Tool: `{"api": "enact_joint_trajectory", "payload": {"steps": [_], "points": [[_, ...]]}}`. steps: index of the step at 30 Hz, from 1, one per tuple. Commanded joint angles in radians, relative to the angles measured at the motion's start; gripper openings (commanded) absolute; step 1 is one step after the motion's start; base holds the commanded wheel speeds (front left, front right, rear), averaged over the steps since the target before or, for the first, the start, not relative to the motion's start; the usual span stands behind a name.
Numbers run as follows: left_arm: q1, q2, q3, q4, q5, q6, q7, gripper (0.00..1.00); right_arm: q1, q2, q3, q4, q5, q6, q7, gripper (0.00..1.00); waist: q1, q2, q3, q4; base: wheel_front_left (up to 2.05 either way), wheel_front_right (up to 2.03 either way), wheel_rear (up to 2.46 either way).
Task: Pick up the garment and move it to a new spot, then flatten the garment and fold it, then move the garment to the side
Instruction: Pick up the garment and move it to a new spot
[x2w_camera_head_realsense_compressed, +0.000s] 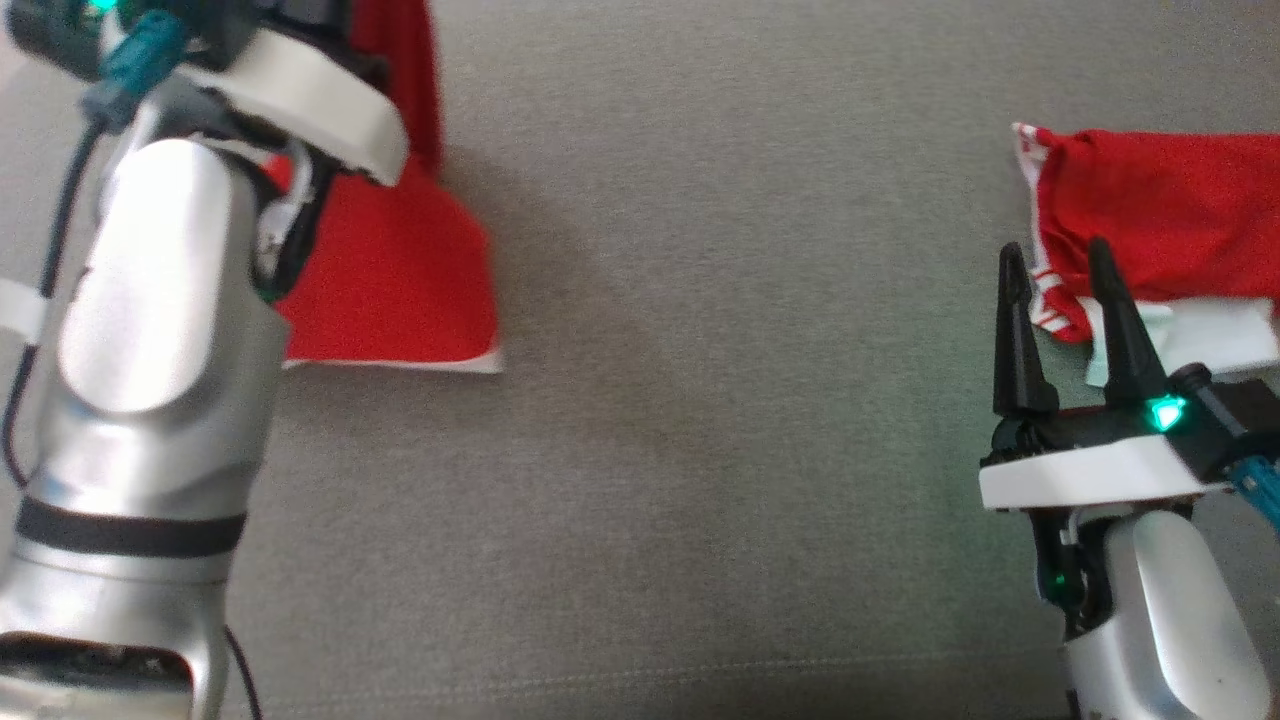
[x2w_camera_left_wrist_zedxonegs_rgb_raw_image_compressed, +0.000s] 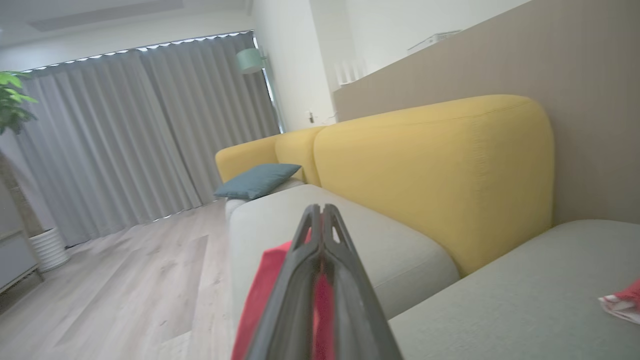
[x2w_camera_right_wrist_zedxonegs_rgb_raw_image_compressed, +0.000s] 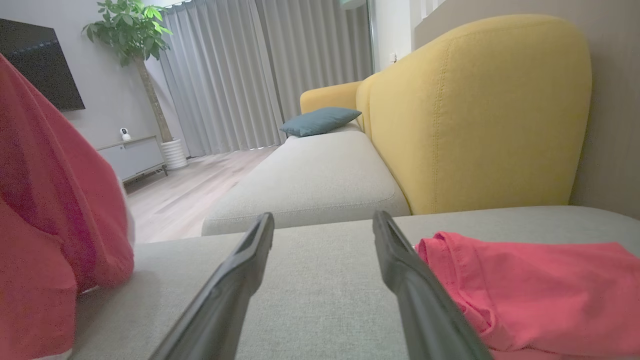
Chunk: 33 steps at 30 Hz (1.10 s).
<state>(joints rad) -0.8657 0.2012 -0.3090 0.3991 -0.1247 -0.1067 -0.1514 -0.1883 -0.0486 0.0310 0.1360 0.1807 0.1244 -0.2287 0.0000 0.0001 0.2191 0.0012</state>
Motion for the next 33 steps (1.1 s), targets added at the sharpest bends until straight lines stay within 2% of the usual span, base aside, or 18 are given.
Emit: {"api": "enact_joint_trajectory", "payload": {"steps": [1,13,16,23,26,27,28,29,33], "points": [[-0.032,0.019,0.013,-0.058,0.005,-0.001,0.028,0.00,-0.047,-0.002,0.024,-0.026,0.014,0.006,-0.015,1.00,0.0000,-0.0001,-0.003,-0.034,0.00,0.00,0.00],[-0.064,-0.104,-0.125,-0.092,0.015,0.002,0.100,0.00,-0.106,-0.002,0.051,0.004,0.069,0.006,-0.032,1.00,0.0000,-0.0001,0.064,-0.157,0.00,0.00,0.00],[-0.087,-0.118,-0.138,-0.087,0.014,0.010,0.097,0.00,-0.117,-0.002,0.058,-0.001,0.085,0.006,-0.033,1.00,0.0000,-0.0001,0.076,-0.180,0.00,0.00,0.00],[-0.170,-0.136,-0.146,-0.059,0.021,0.063,0.061,0.00,-0.125,-0.002,0.085,-0.012,0.120,0.006,-0.033,1.00,0.0000,-0.0001,0.098,-0.242,0.00,0.00,0.00],[-0.171,-0.140,-0.167,-0.004,0.015,0.058,0.064,0.00,-0.122,-0.002,0.091,-0.014,0.128,0.006,-0.033,1.00,0.0000,-0.0001,0.103,-0.256,0.00,0.00,0.00],[-0.168,-0.140,-0.179,0.021,0.015,0.052,0.068,0.13,-0.122,-0.002,0.092,-0.014,0.130,0.006,-0.033,1.00,0.0000,-0.0001,0.105,-0.259,0.00,0.00,0.00],[-0.166,-0.141,-0.191,0.043,0.015,0.047,0.065,0.84,-0.122,-0.002,0.094,-0.015,0.131,0.006,-0.033,1.00,0.0000,-0.0001,0.107,-0.262,0.00,0.00,0.00],[-0.163,-0.142,-0.200,0.066,0.012,0.042,0.063,1.00,-0.122,-0.002,0.094,-0.016,0.132,0.006,-0.033,1.00,0.0000,-0.0001,0.110,-0.264,0.00,0.00,0.00],[-0.159,-0.143,-0.215,0.135,-0.002,0.031,0.032,1.00,-0.123,-0.002,0.093,-0.016,0.132,0.006,-0.033,1.00,0.0000,-0.0001,0.114,-0.257,0.00,0.00,0.00]]}}
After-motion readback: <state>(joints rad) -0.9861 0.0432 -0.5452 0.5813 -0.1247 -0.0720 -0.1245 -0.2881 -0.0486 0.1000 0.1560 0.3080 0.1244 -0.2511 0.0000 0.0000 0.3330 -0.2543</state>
